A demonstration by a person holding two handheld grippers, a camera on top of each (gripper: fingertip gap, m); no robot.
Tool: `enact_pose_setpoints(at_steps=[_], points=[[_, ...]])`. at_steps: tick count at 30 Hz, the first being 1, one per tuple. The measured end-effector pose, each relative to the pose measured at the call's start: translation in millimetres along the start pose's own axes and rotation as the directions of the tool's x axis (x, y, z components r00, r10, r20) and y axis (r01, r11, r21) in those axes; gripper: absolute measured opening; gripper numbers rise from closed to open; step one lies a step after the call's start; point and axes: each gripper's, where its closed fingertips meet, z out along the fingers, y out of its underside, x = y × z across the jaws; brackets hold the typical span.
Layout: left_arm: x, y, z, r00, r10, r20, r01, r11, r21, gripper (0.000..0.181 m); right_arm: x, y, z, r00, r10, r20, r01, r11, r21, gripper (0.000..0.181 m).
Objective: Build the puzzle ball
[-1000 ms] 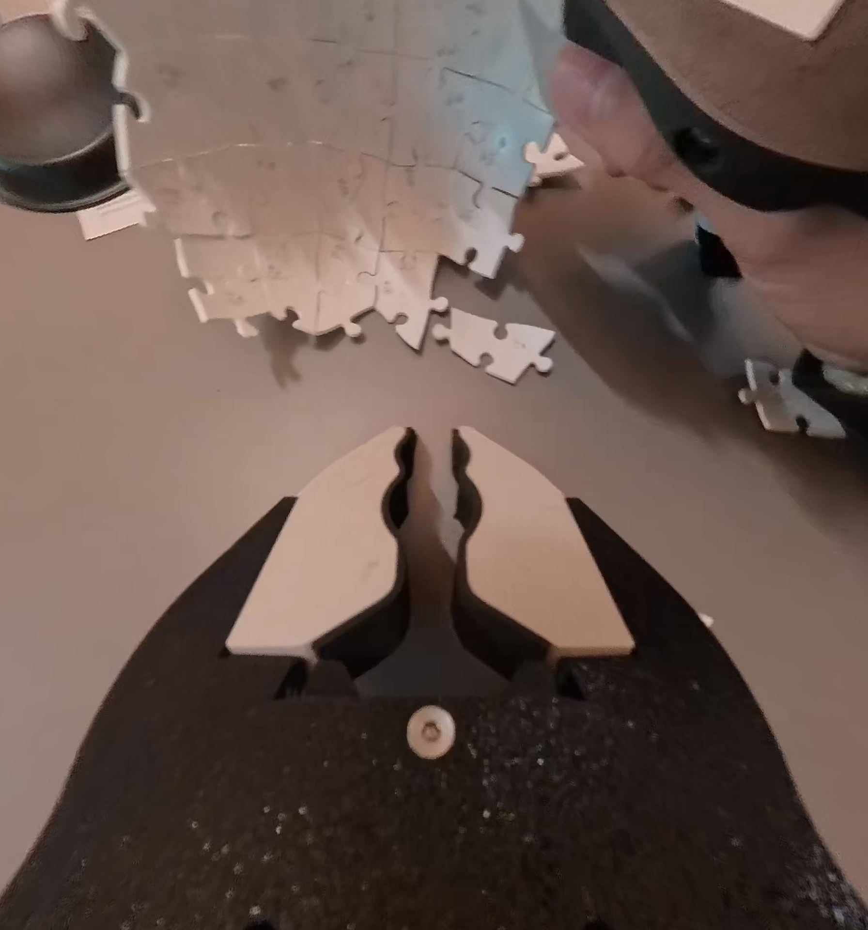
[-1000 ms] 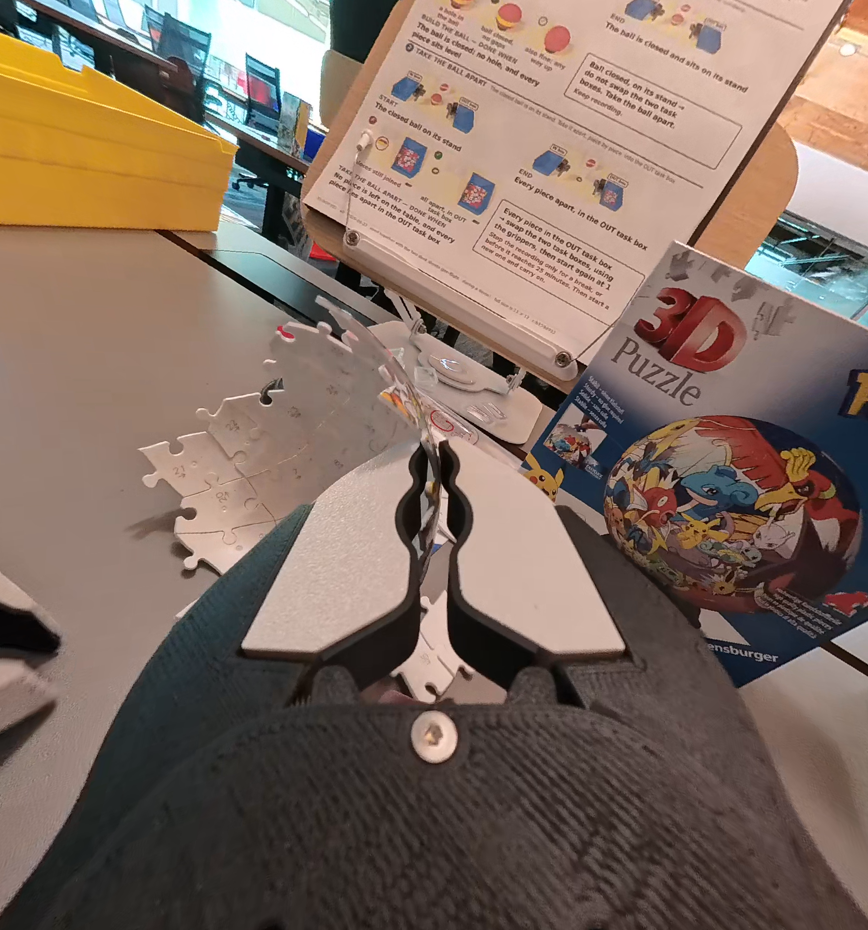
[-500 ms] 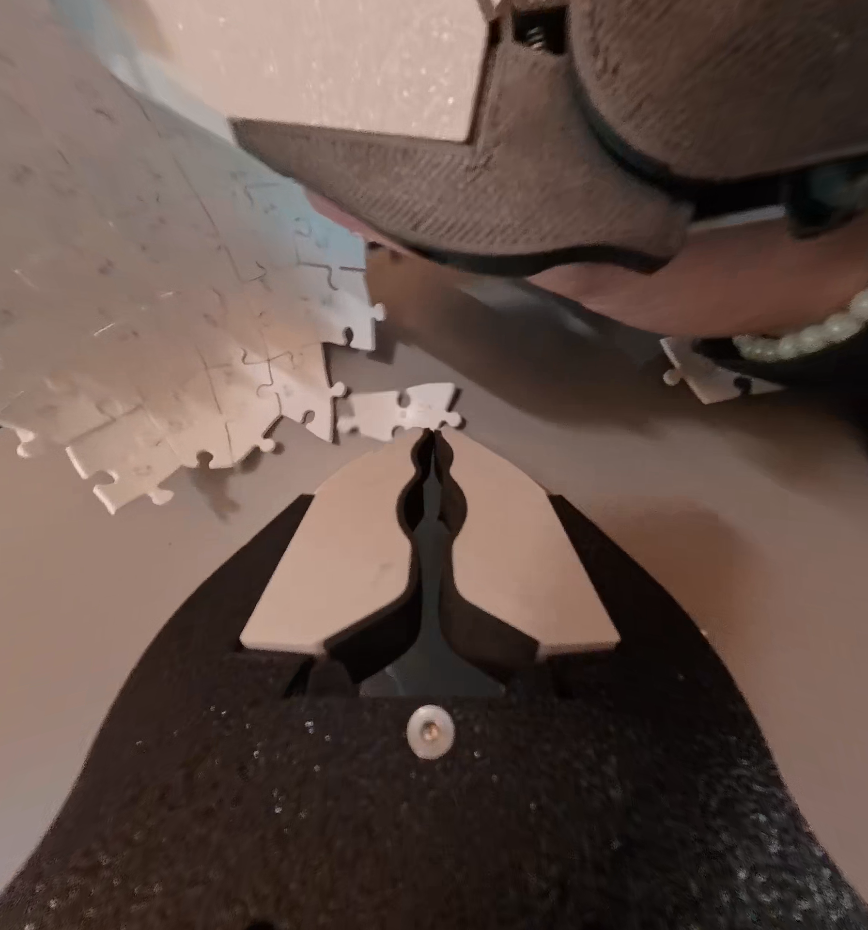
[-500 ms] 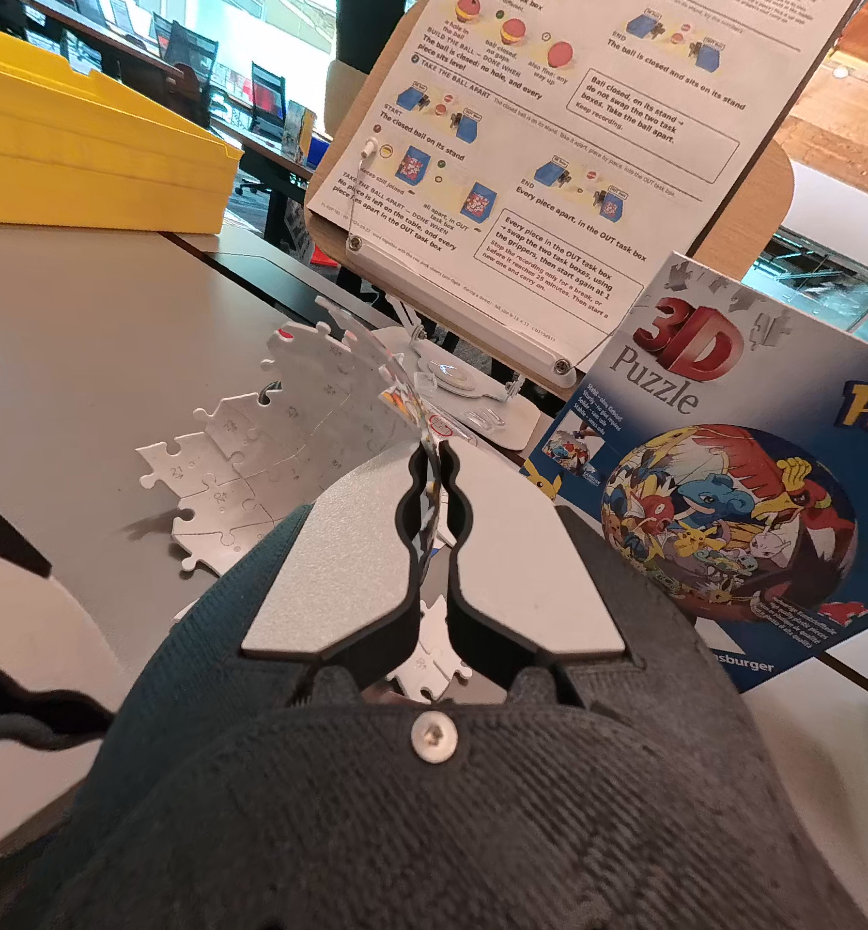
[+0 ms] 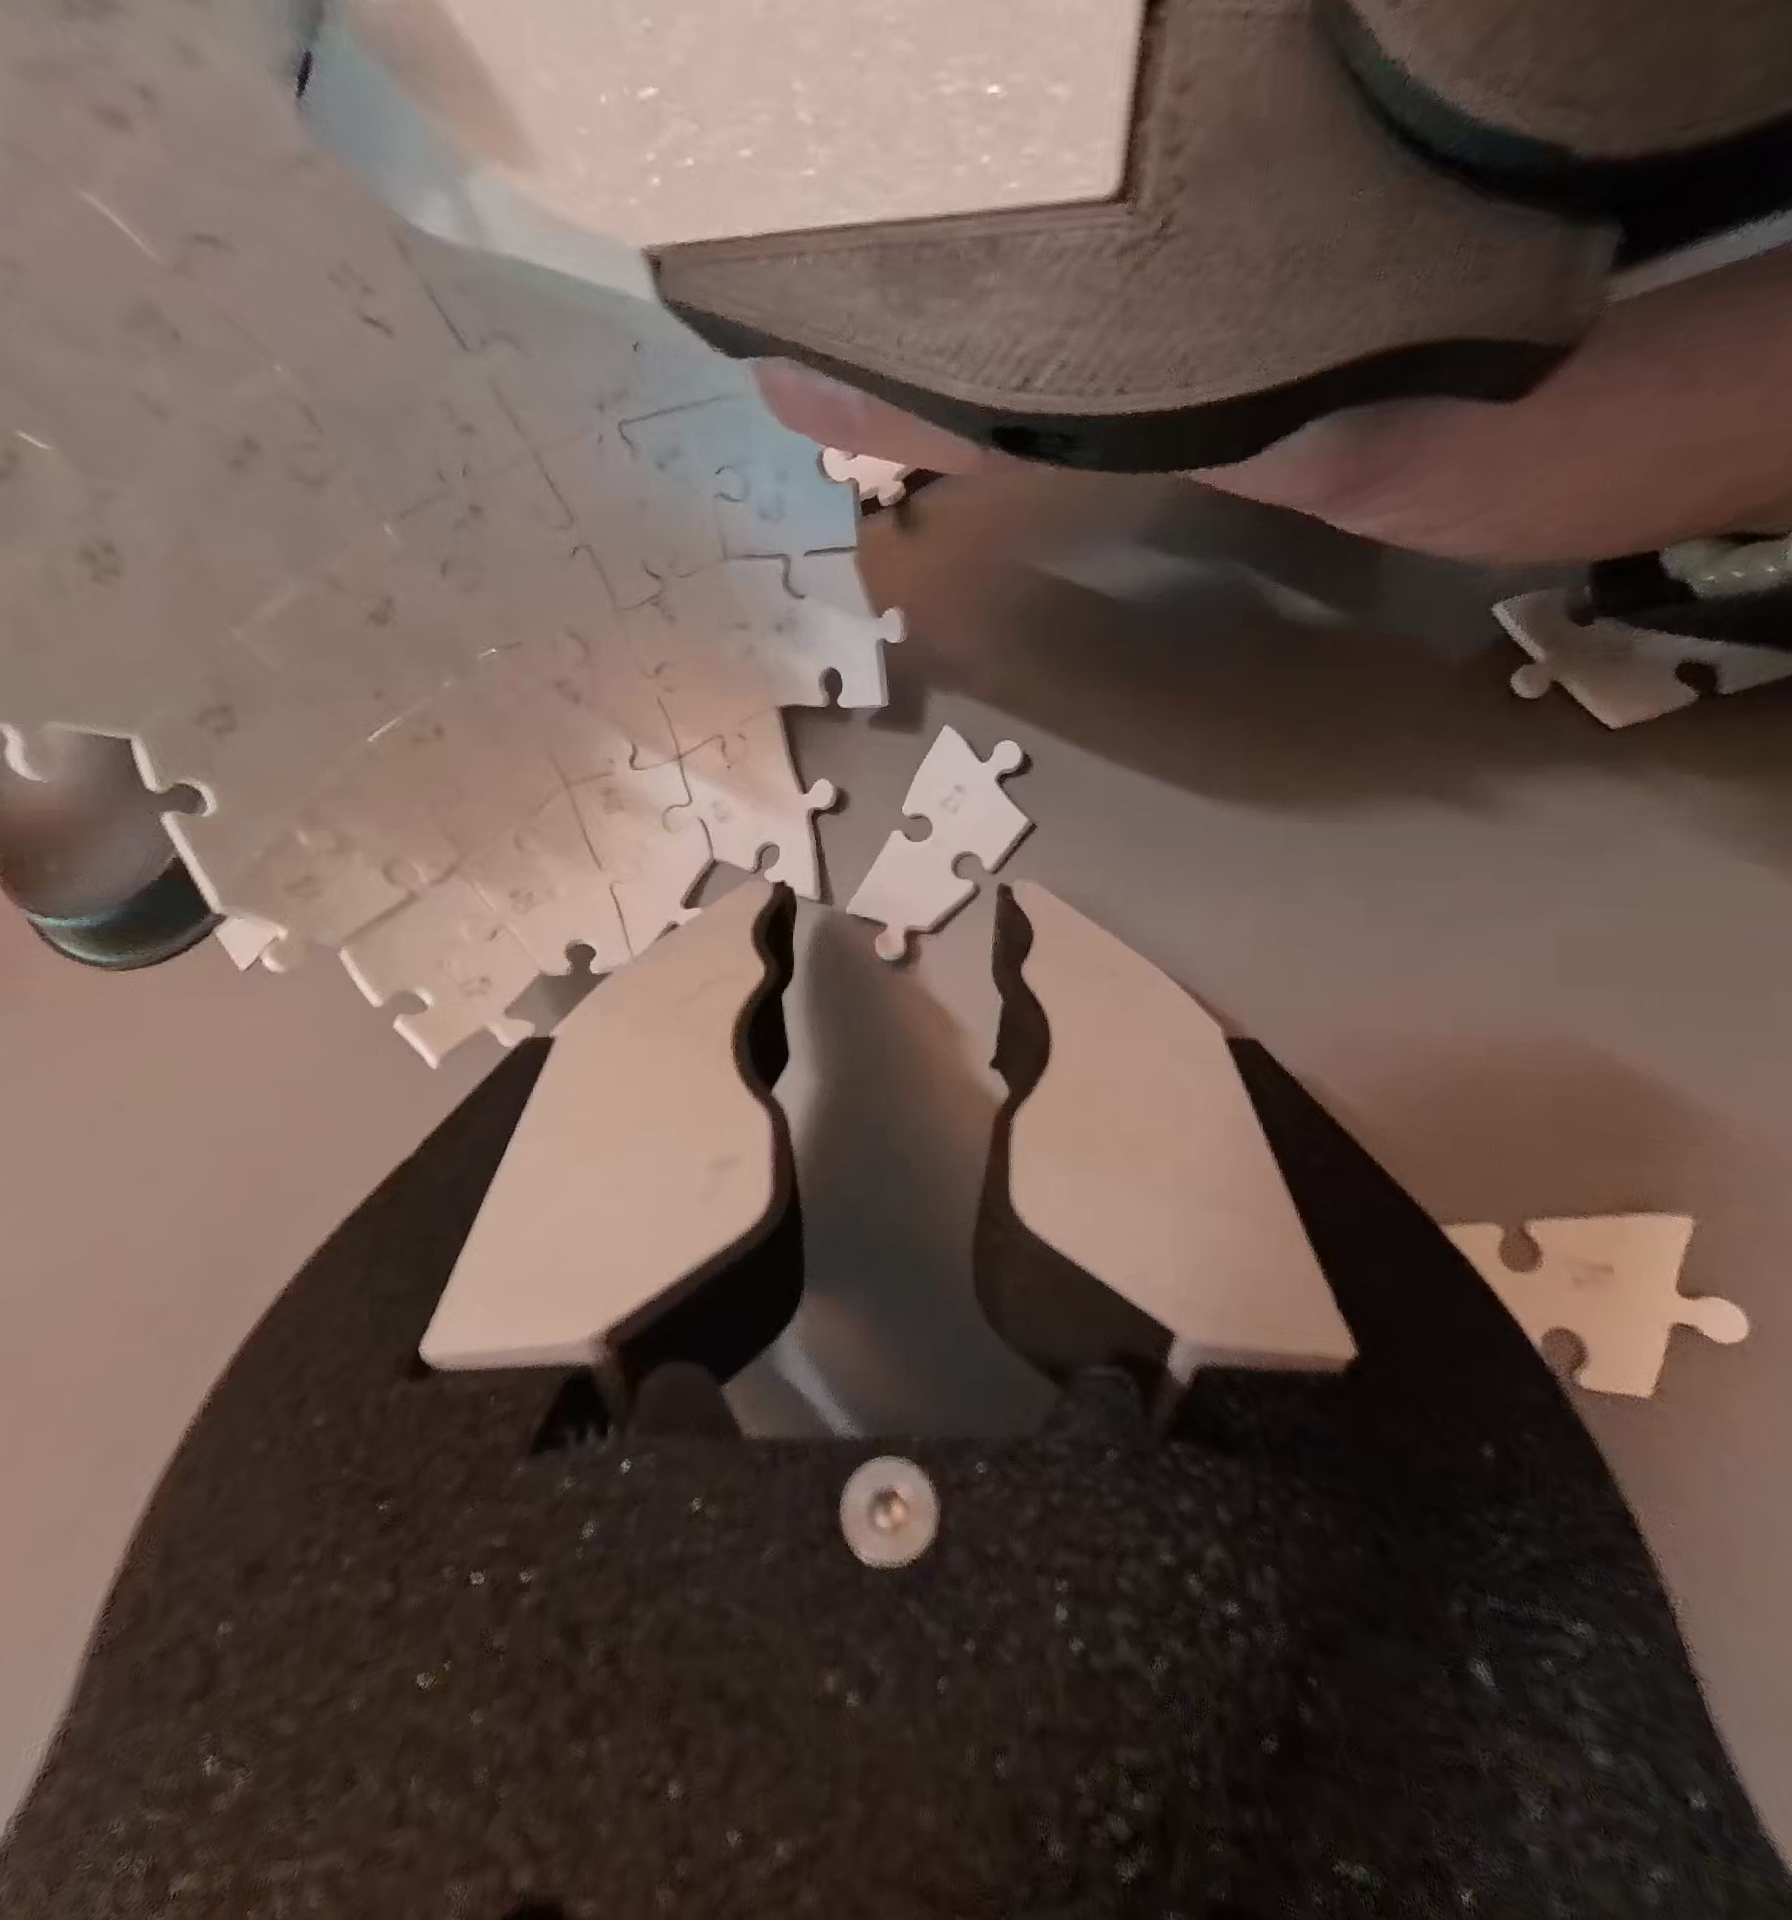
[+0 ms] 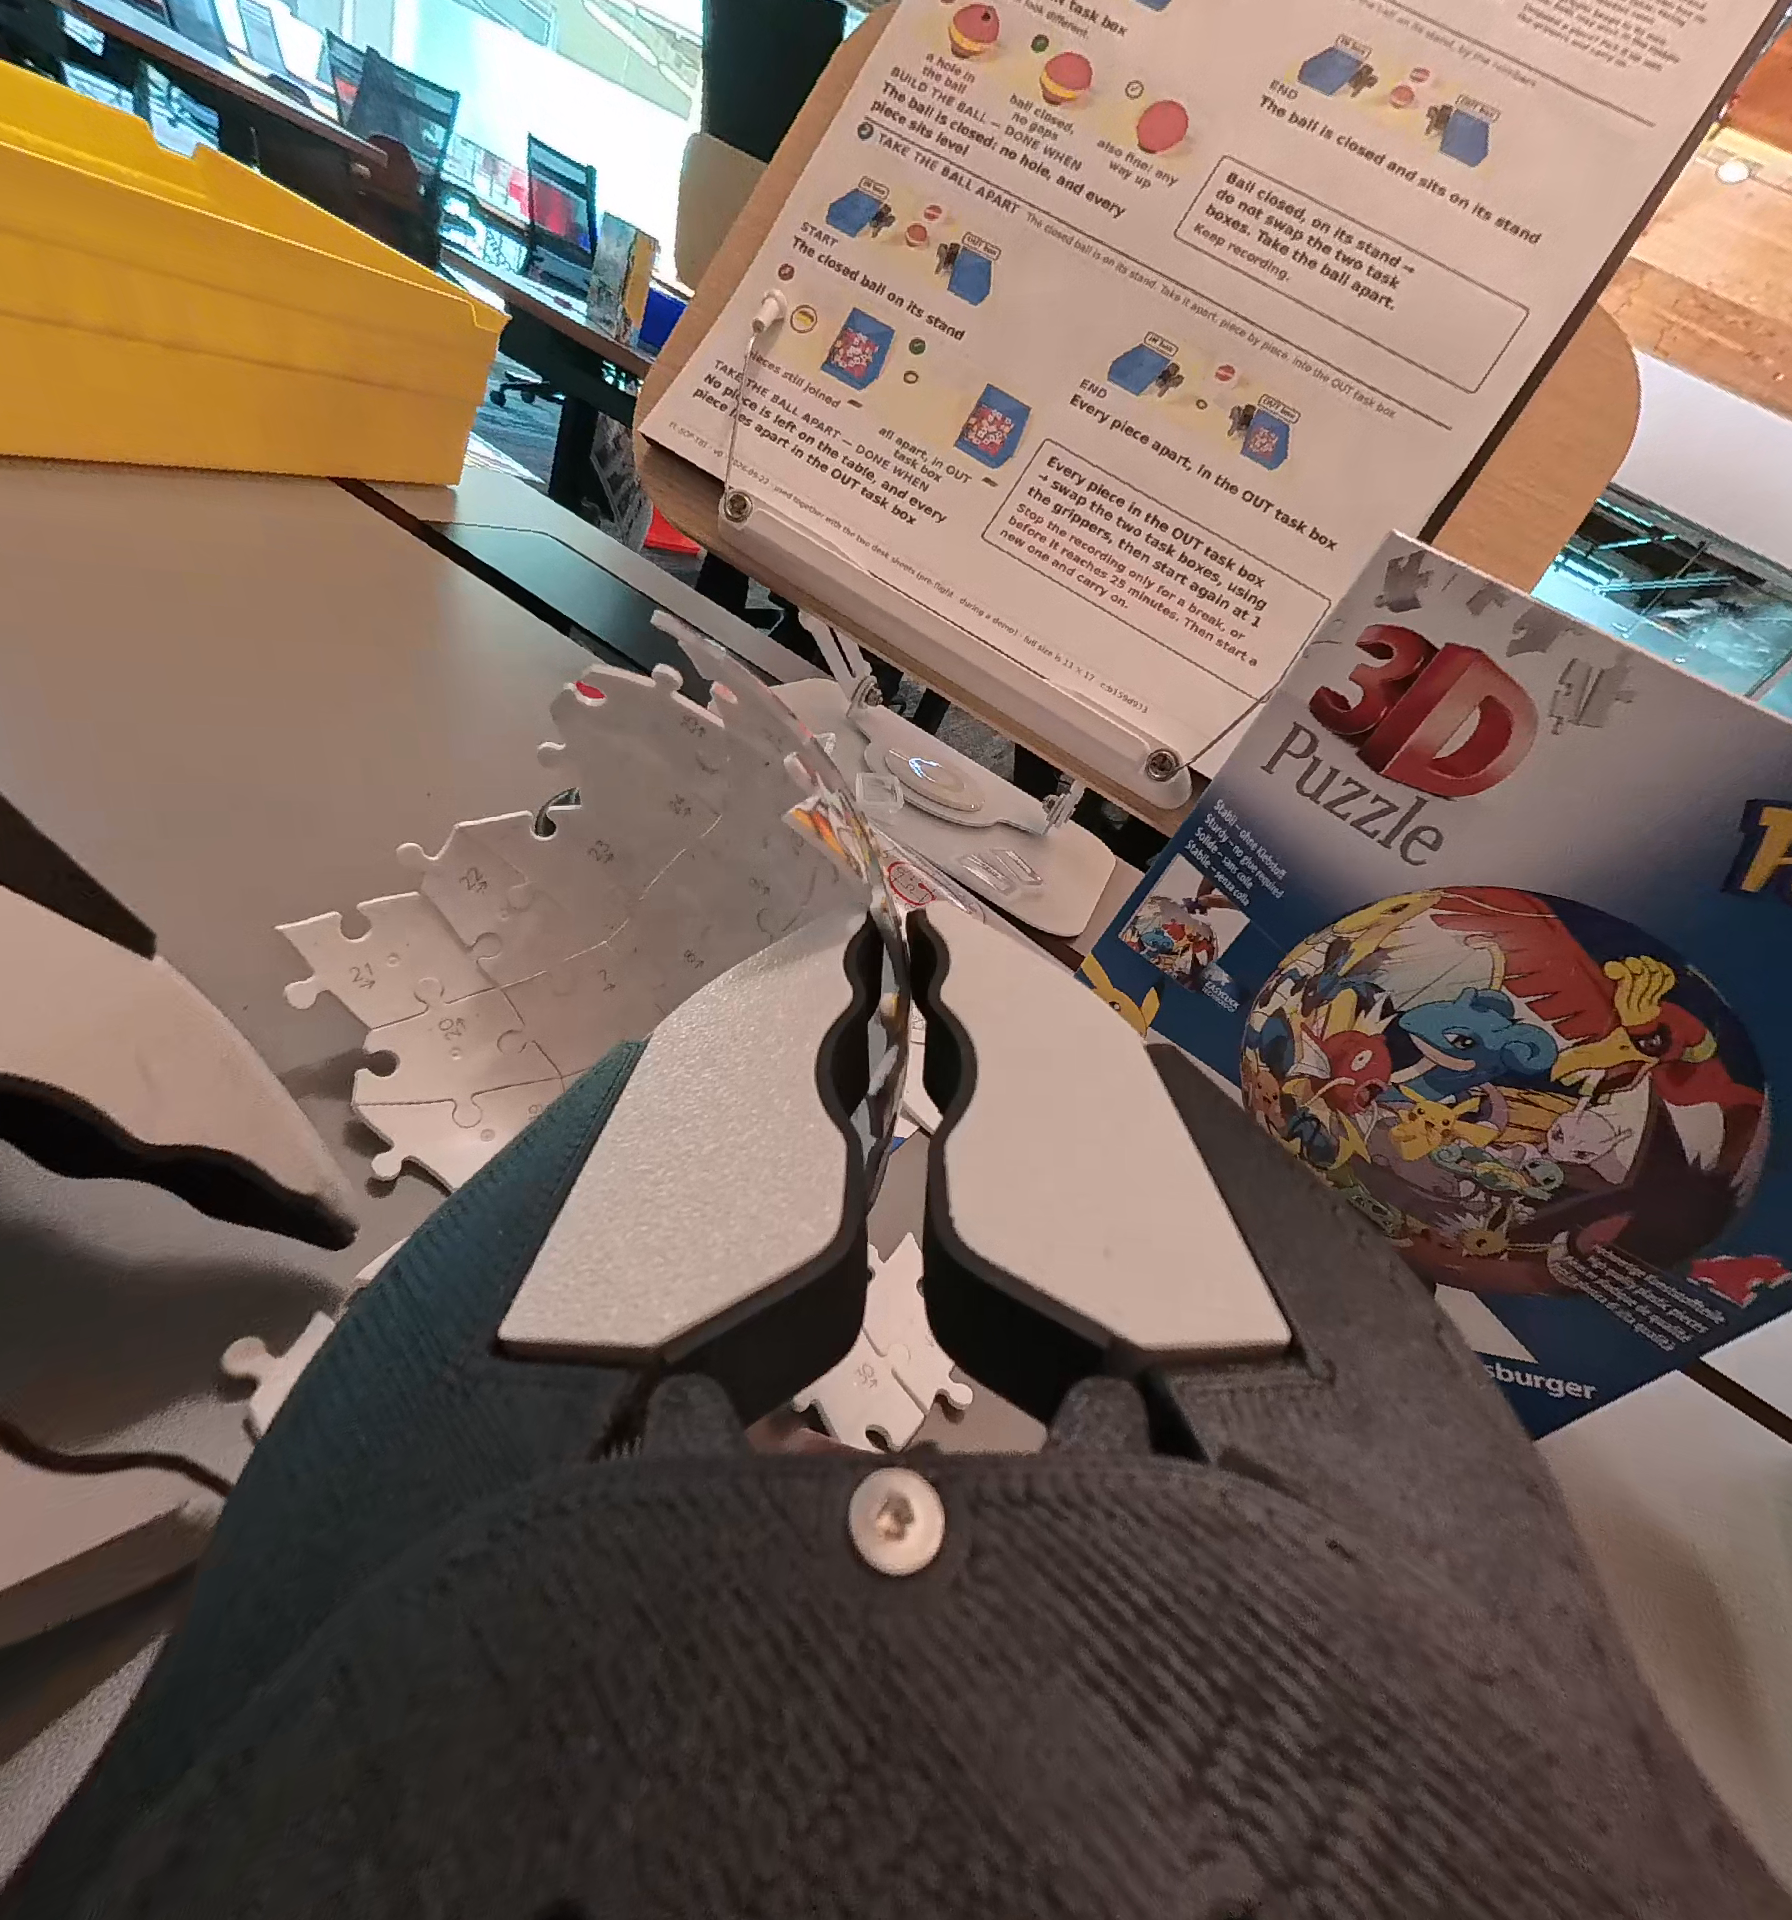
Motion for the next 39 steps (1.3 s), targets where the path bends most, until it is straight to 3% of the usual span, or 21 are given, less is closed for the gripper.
enact_pose_setpoints(at_steps=[6, 13, 18, 27, 32, 39], points=[[3.9, 4.2, 3.5, 0.984, -0.167, -0.063, 0.164, 0.986, -0.040, 0.018, -0.1, 0.2, 0.4, 1.000, -0.004, -0.001, 0.004, 1.000, 0.000, 0.005], [6.4, 3.5, 4.6, 0.973, -0.213, -0.086, 0.210, 0.977, -0.037, 0.027, -0.4, 0.1, 0.4, 1.000, -0.011, -0.002, 0.011, 1.000, 0.002, 0.005], [9.5, 0.6, 7.3, 0.967, -0.221, -0.124, 0.218, 0.975, -0.040, 0.022, -0.6, -0.1, 0.4, 1.000, -0.015, -0.002, 0.015, 1.000, 0.004, 0.005], [7.6, 1.4, 3.1, 0.963, -0.255, -0.083, 0.255, 0.967, -0.021, 0.015, -0.6, -0.4, 0.4, 1.000, -0.019, -0.003, 0.019, 1.000, 0.006, 0.005], [-4.6, -5.4, -3.0, 0.921, -0.383, -0.066, 0.387, 0.921, 0.045, 0.015, -1.0, -1.0, -0.1, 1.000, -0.028, -0.007, 0.028, 1.000, 0.012, 0.005], [-12.8, -0.6, 10.2, 0.880, -0.474, -0.016, 0.474, 0.881, -0.014, 0.015, -1.6, -3.1, -0.9, 0.999, -0.049, -0.020, 0.050, 0.998, 0.028, 0.005]])
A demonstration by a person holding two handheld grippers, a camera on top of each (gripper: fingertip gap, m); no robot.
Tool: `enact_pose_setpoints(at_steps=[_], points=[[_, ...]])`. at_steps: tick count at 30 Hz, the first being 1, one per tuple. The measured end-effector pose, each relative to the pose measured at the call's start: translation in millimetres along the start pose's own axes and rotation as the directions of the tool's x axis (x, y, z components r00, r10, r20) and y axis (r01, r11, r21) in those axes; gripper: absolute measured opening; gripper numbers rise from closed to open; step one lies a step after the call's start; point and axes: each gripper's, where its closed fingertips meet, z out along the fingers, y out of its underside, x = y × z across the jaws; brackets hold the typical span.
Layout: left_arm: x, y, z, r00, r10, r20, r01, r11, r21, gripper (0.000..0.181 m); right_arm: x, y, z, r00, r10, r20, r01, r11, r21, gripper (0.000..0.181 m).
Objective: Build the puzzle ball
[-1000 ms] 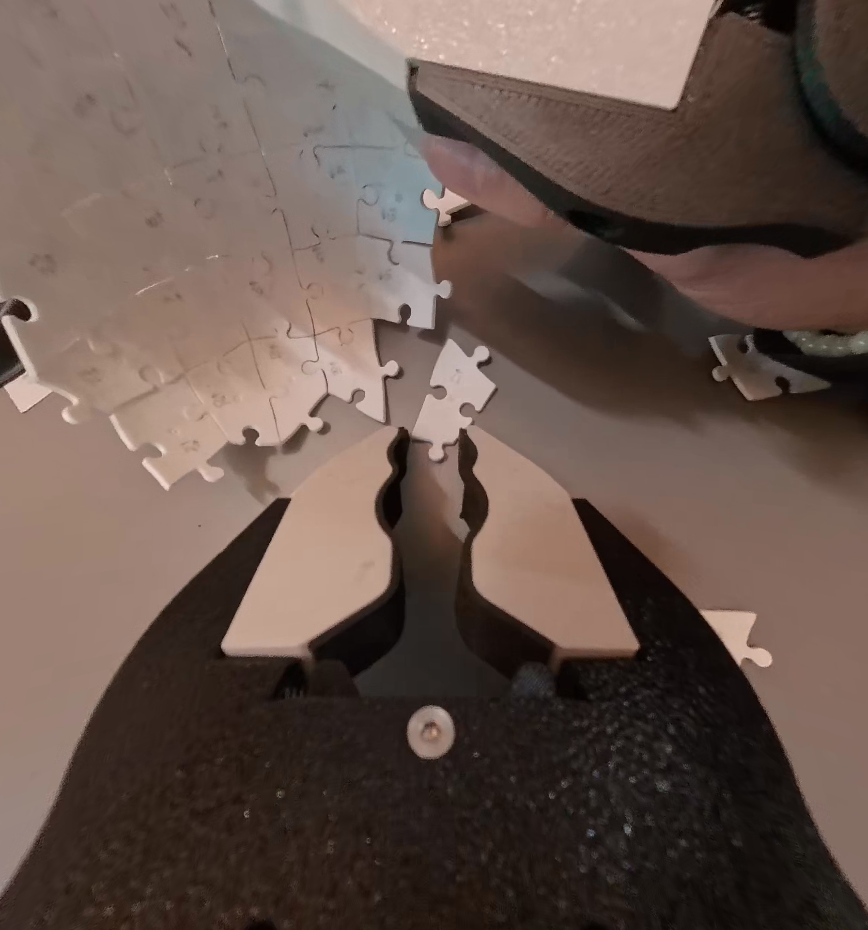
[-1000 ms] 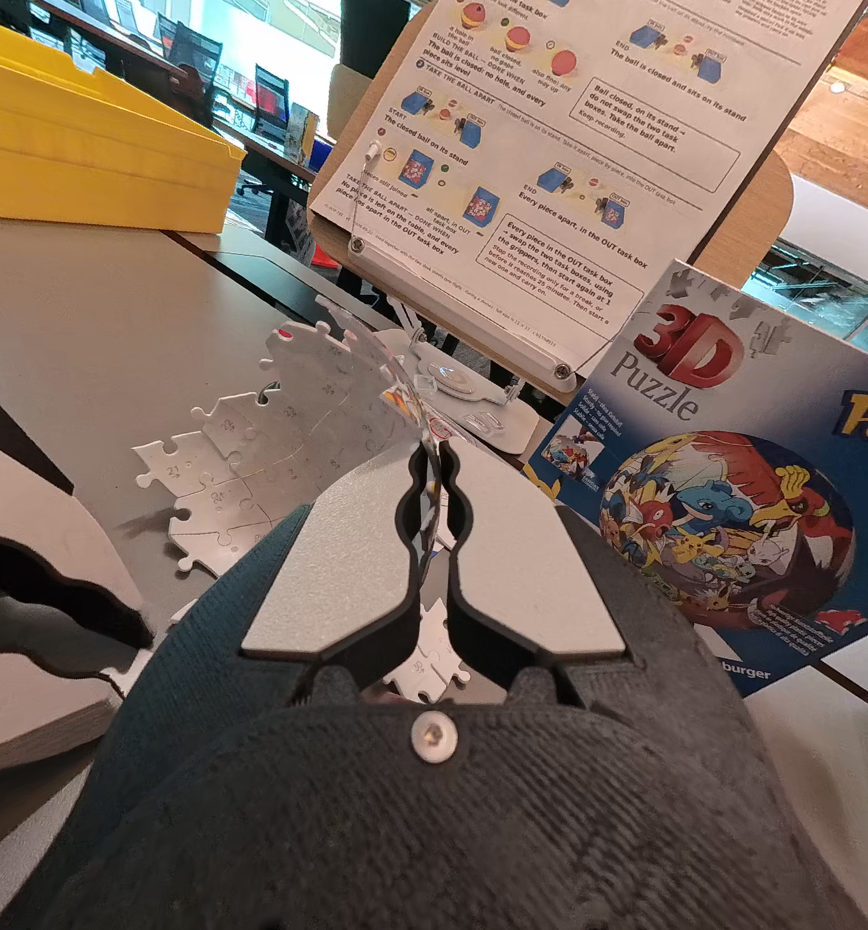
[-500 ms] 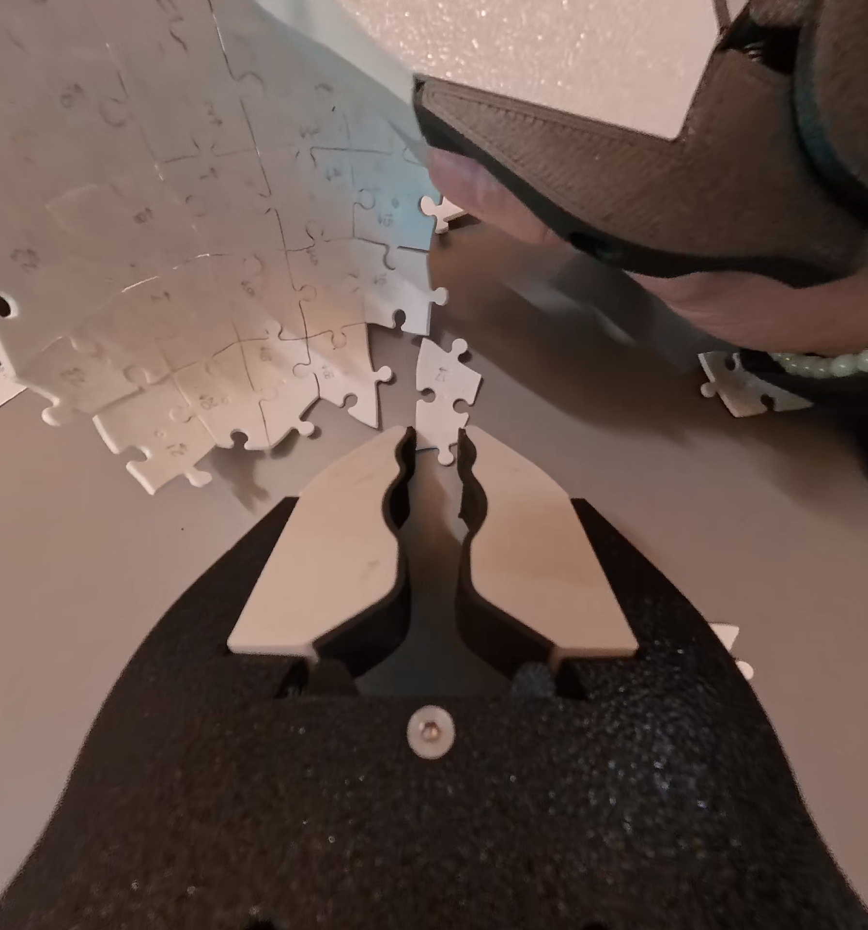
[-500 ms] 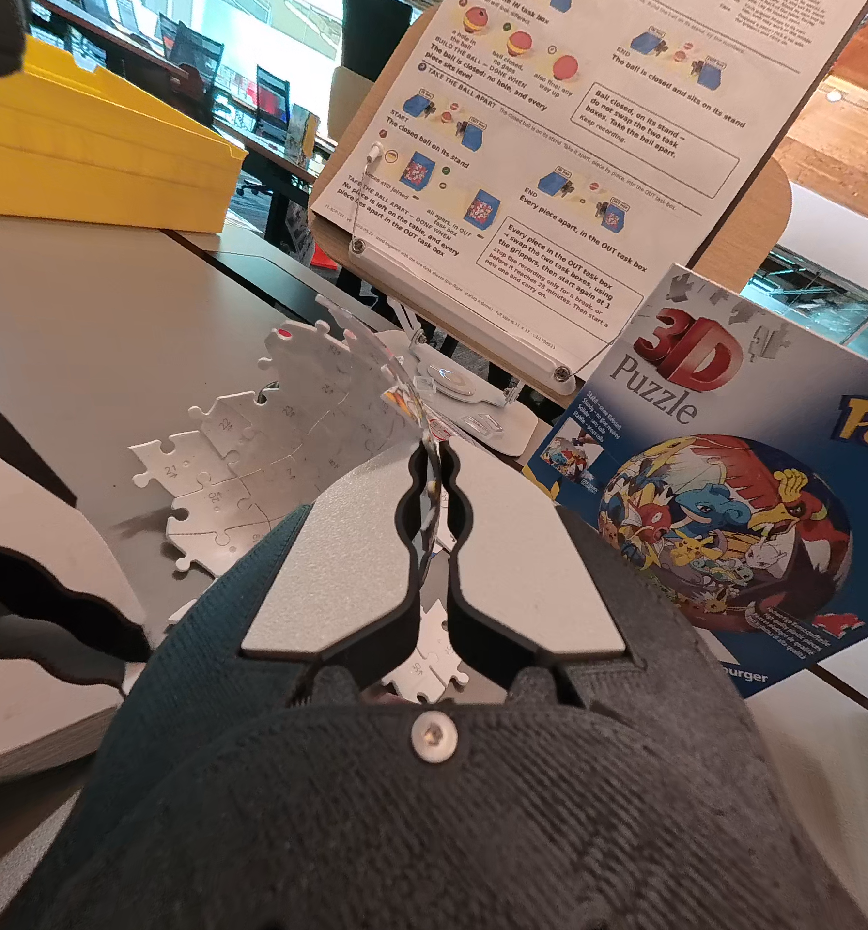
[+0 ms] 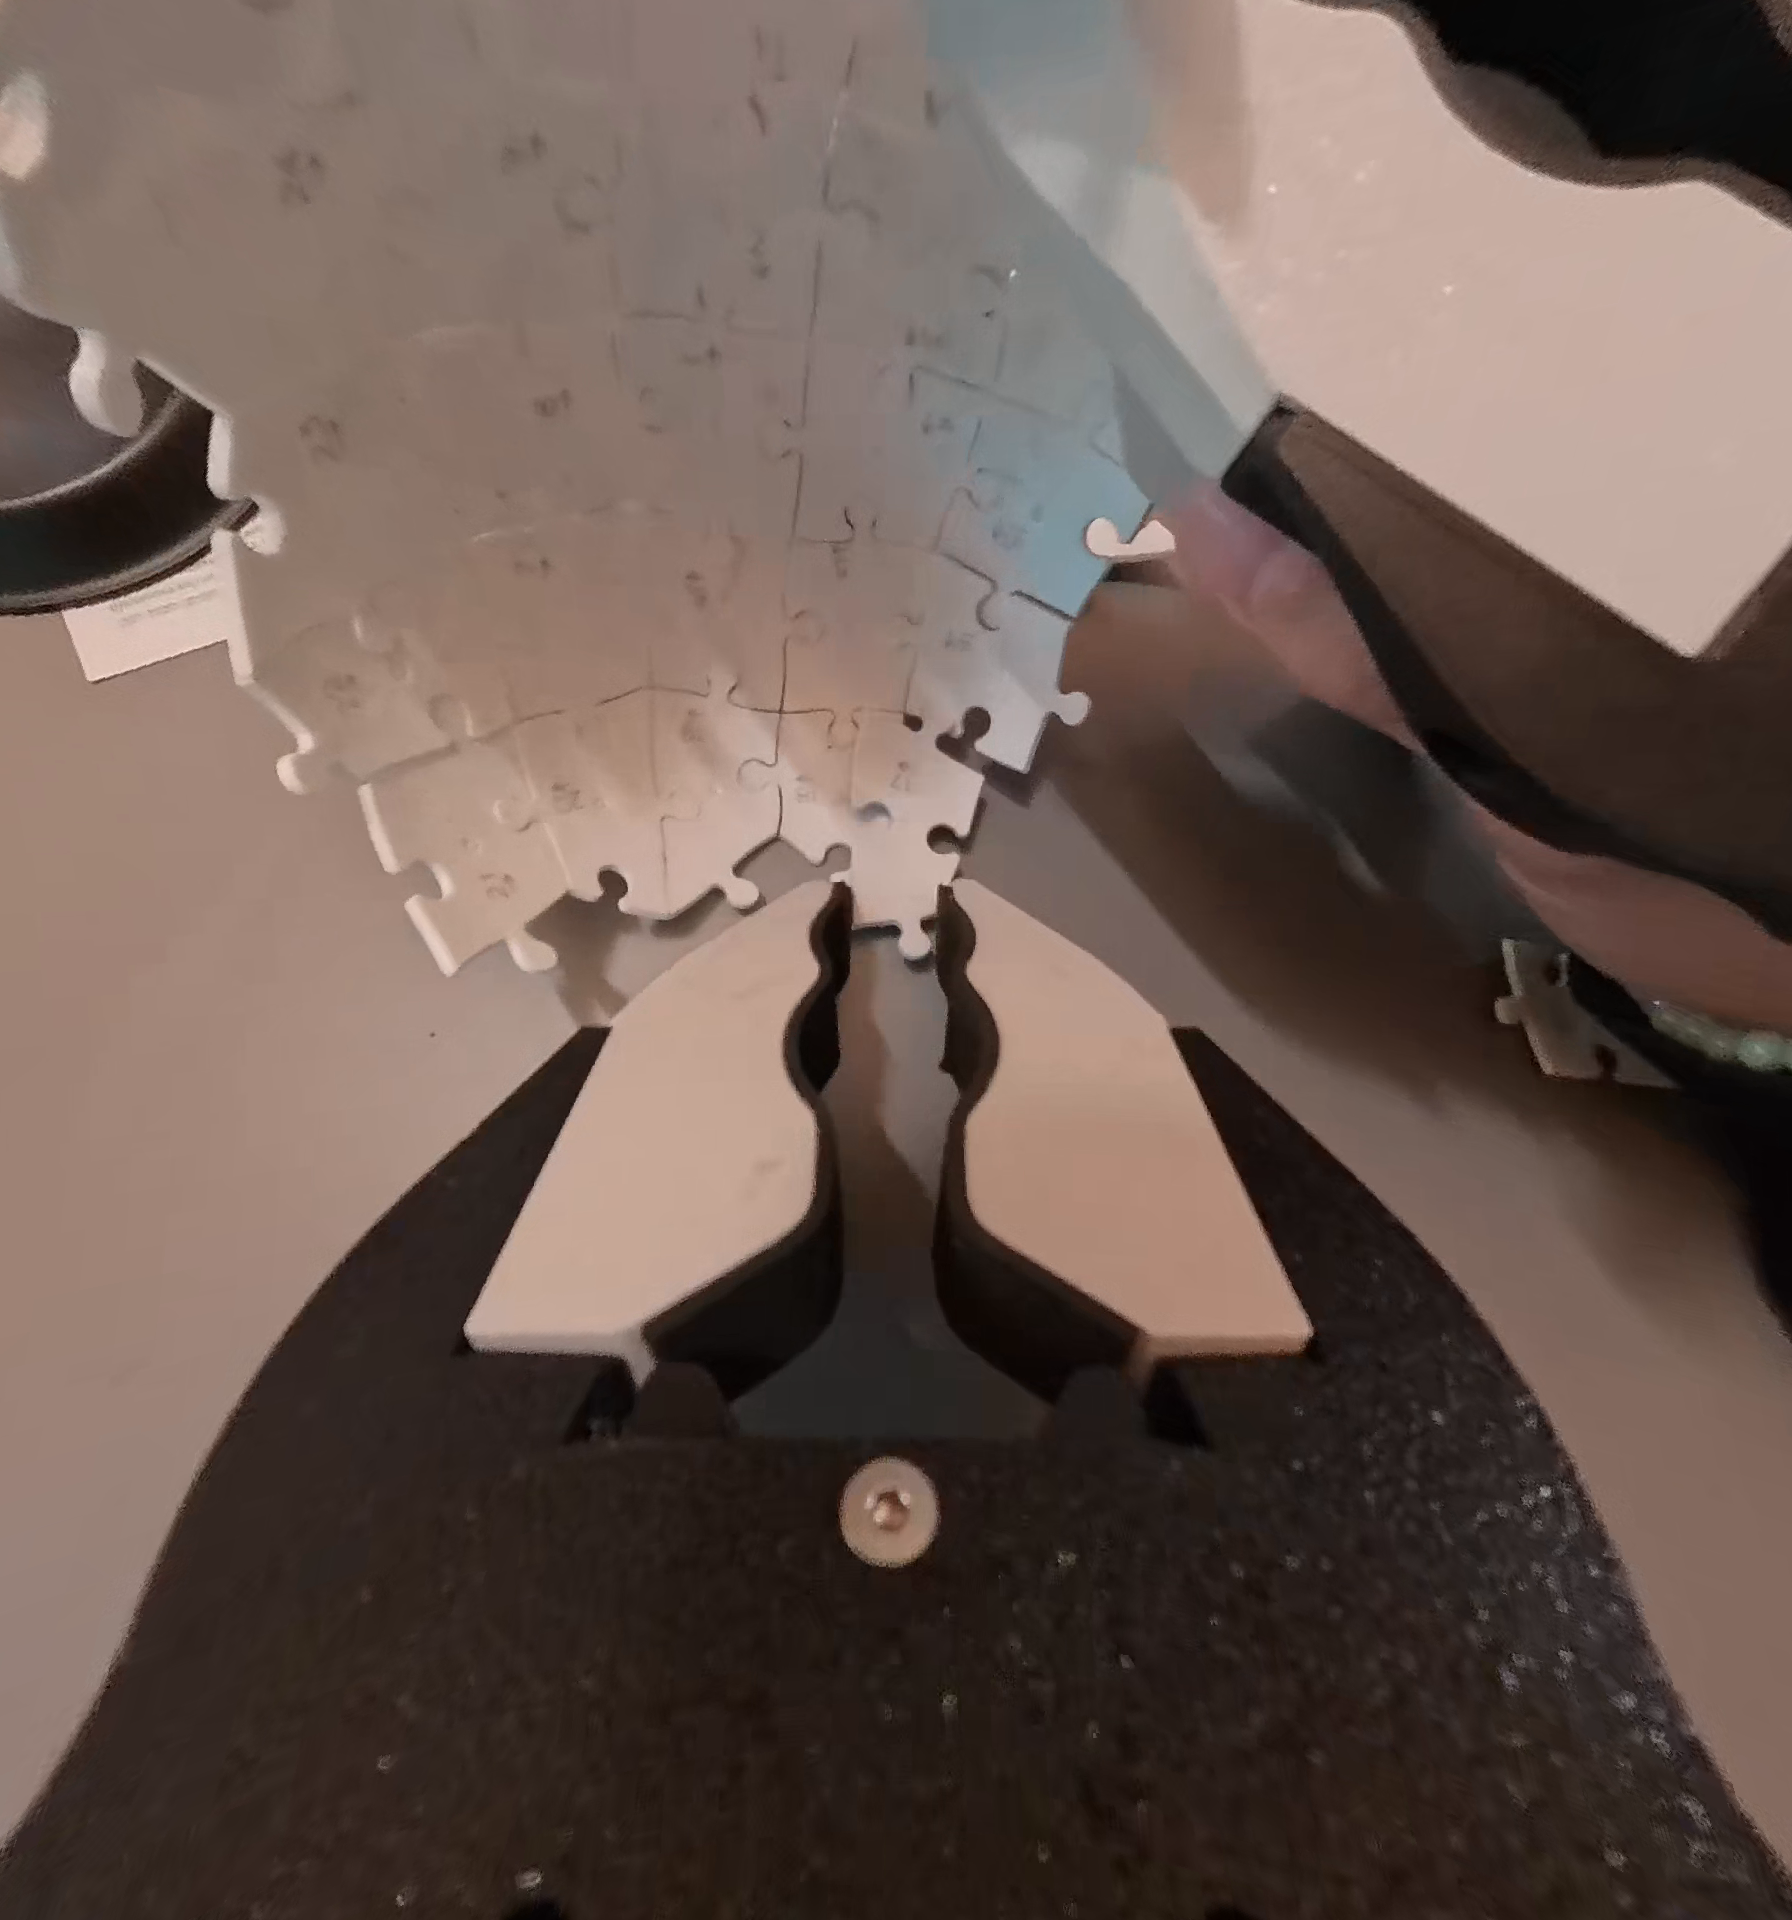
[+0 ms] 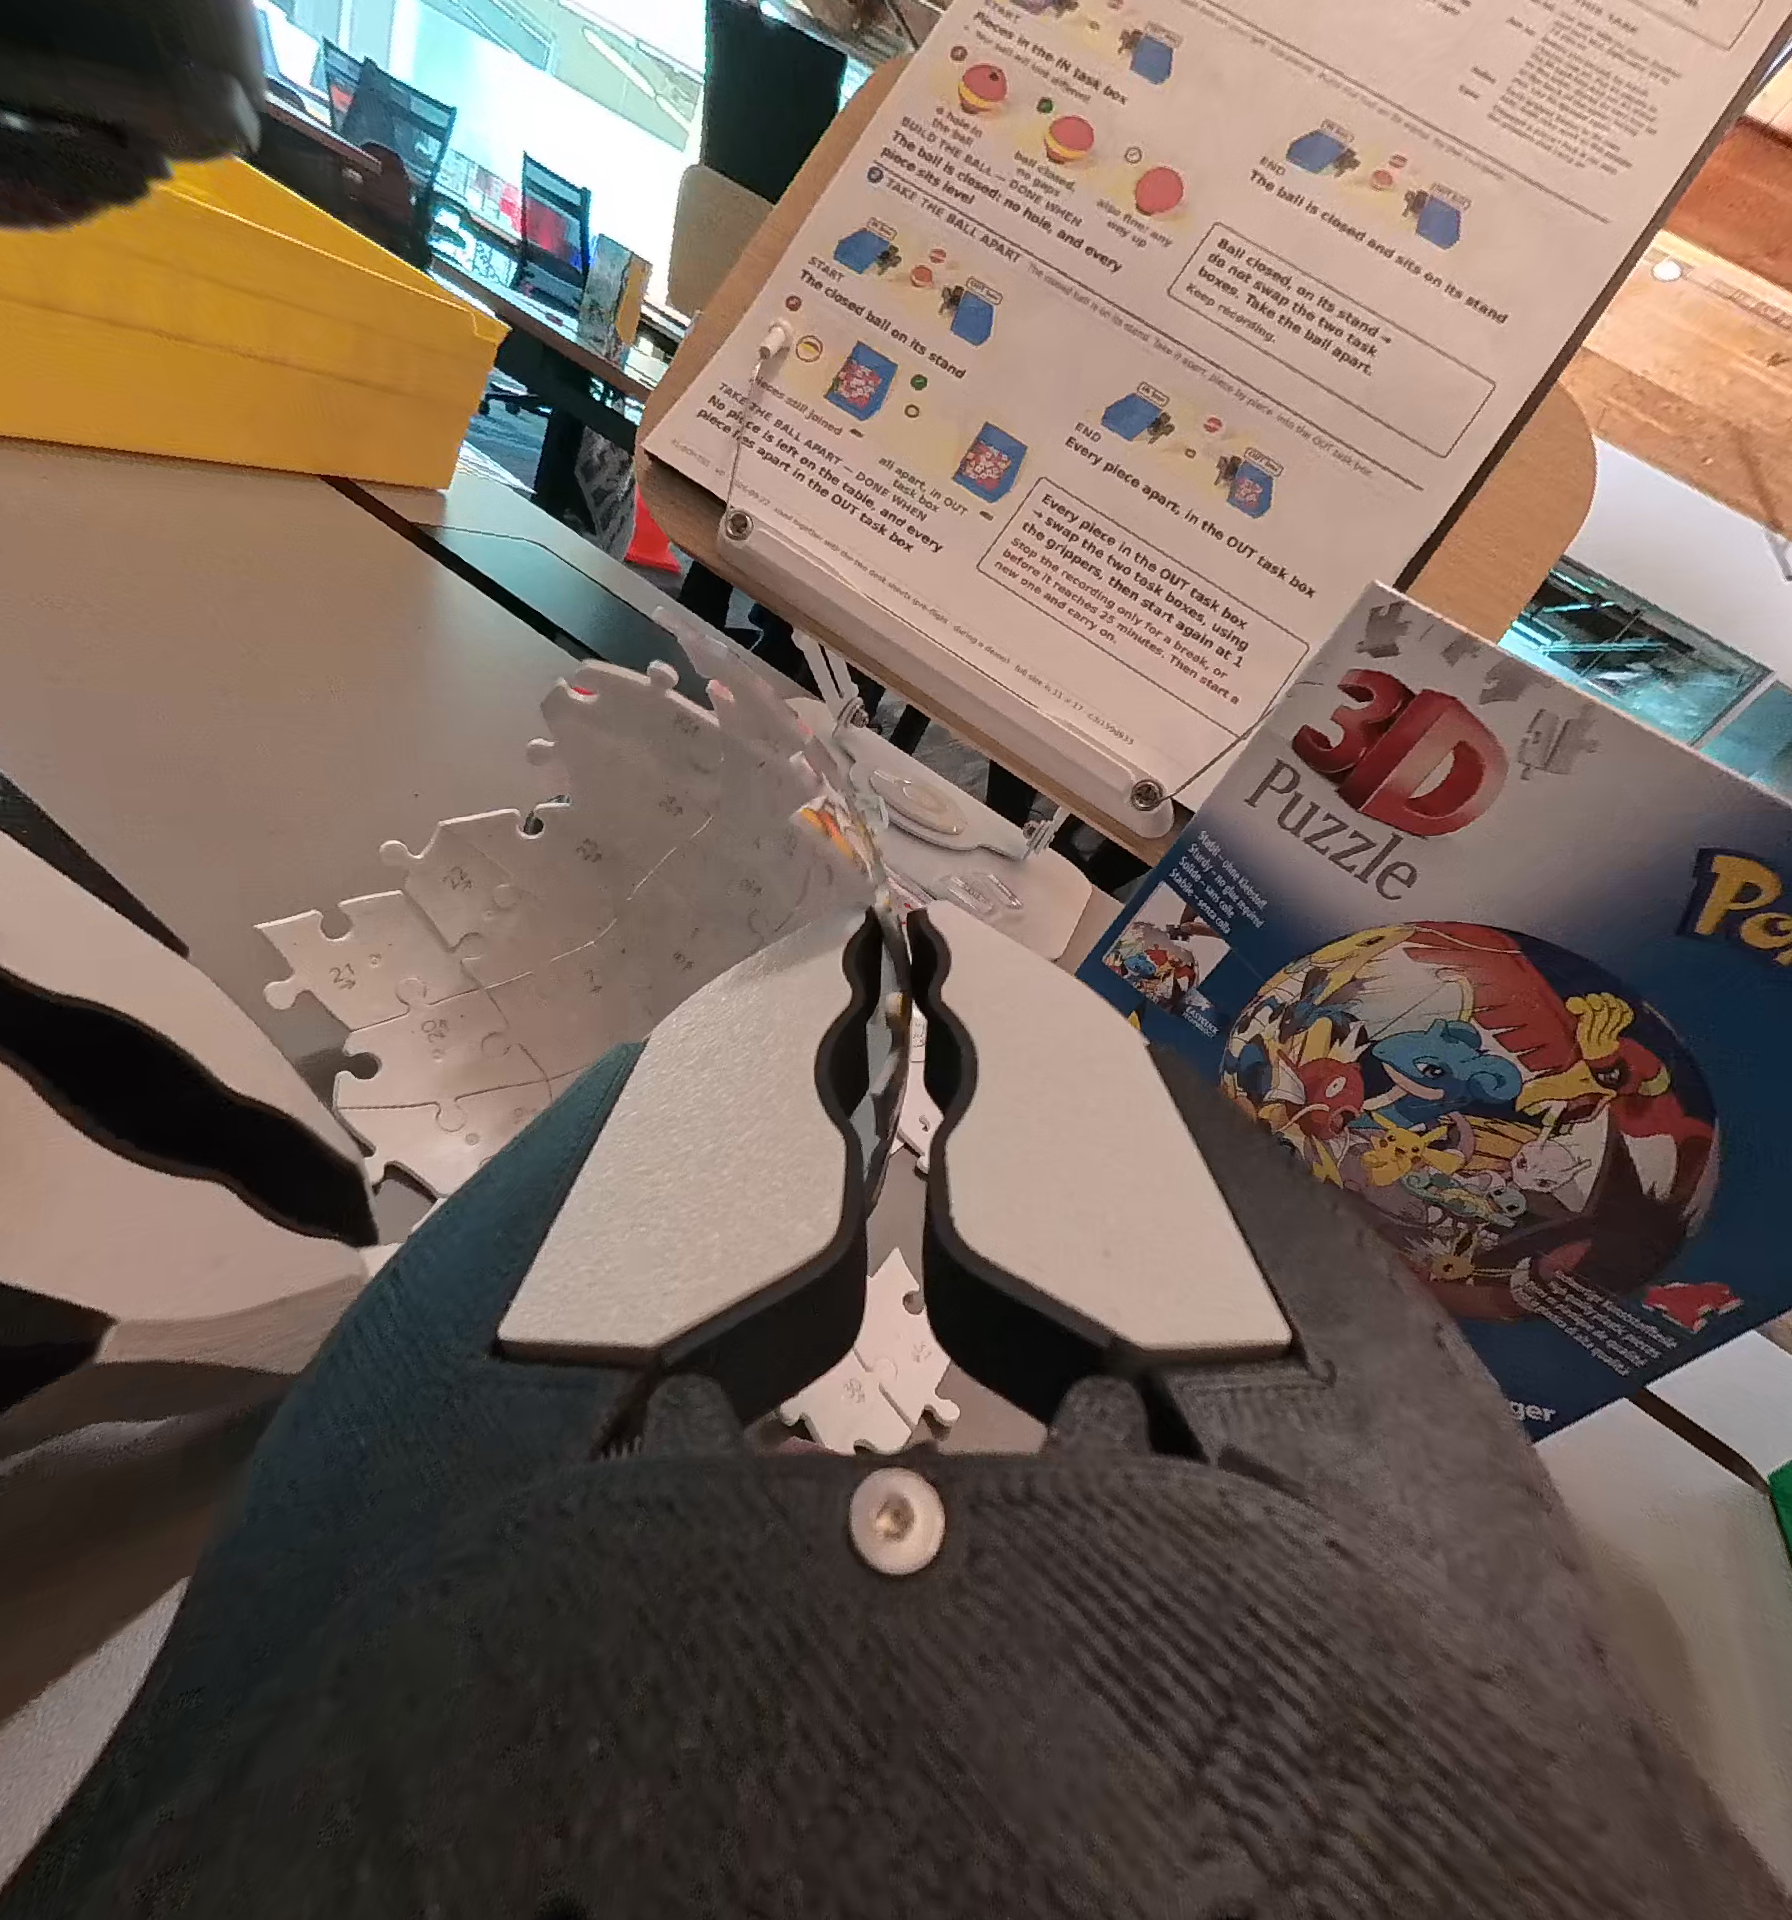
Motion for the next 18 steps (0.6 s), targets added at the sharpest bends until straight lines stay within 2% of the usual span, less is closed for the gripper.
enact_pose_setpoints(at_steps=[6, 12, 15, 18], points=[[5.6, -0.7, 1.8, 0.998, 0.049, -0.036, -0.049, 0.999, -0.006, 0.016, 1.0, -1.7, -0.9, 1.000, -0.010, -0.011, 0.010, 1.000, 0.017, 0.006], [10.1, -1.1, 2.0, 0.995, 0.093, -0.036, -0.093, 0.996, 0.002, 0.032, -0.5, -4.4, -3.1, 0.999, -0.031, -0.017, 0.032, 0.999, 0.040, 0.006], [10.0, -7.6, -4.4, 0.992, 0.128, -0.015, -0.127, 0.990, 0.065, 0.031, -1.8, -6.3, -4.7, 0.999, -0.049, -0.022, 0.050, 0.997, 0.054, 0.006], [6.3, -14.1, -17.8, 0.979, 0.199, 0.033, -0.202, 0.967, 0.156, 0.021, -2.6, -7.1, -5.3, 0.998, -0.062, -0.026, 0.063, 0.996, 0.061, 0.006]])
